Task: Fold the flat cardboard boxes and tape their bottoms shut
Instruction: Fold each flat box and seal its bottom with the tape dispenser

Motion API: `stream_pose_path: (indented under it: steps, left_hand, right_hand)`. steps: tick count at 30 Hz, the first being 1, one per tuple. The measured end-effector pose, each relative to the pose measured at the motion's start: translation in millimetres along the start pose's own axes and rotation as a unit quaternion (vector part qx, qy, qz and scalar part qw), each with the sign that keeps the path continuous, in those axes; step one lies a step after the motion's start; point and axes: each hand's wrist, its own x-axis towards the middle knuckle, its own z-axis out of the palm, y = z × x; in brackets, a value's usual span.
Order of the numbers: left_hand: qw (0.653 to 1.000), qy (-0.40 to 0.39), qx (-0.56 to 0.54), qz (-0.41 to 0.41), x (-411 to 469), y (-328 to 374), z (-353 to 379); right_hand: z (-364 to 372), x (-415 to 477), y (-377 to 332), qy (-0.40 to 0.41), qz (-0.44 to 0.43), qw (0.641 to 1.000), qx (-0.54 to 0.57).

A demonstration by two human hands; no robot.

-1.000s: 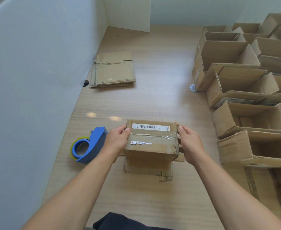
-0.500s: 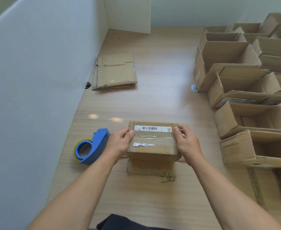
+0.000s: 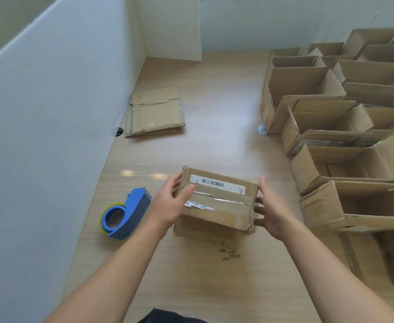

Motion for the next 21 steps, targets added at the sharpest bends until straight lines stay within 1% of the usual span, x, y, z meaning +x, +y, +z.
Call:
stream_pose_path:
  steps: [3,5,6,9,11,16,19,21]
  left_hand:
    - [0.997,0.03,-0.077,0.01,-3.3,10.3,-4.7]
    - [0.993,0.034,-0.116,-0.008,-3.7,13.0,-5.4]
    - [0.992,0.025,-0.124,-0.012,-3.9,14.0,-5.1]
    - [0.995,-0.024,-0.094,-0.009,-9.0,15.8,-4.4]
    - [0.998,-0.031,-0.063,-0.002,-12.3,13.0,-5.7]
    - [1.0,0.005,-0.006,0.012,-23.9,6.9,-5.0]
    - [0.999,-0.003,0.041,0.01,-32.3,-5.3,-5.2]
    - [0.999,-0.006,0.045,-0.007,-39.9,-17.3,-5.3]
  right_hand:
    - [-13.1,-2.0,-9.1,0.011,-0.054,0.991,0.119]
    - [-14.9,-2.5,-11.7,0.008,-0.077,0.986,0.145]
    - [-14.4,-2.9,-11.2,-0.001,-0.087,0.988,0.129]
    - [-12.1,-5.0,-7.1,-0.045,-0.096,0.992,0.064]
    - [-12.5,-8.6,-6.0,-0.069,-0.109,0.99,0.056]
    - [-18.0,-14.4,-2.5,-0.042,-0.174,0.981,0.074]
    - [-24.7,-16.6,7.8,-0.045,-0.224,0.973,-0.017]
    - [-31.0,-21.4,15.2,-0.052,-0.236,0.968,-0.066]
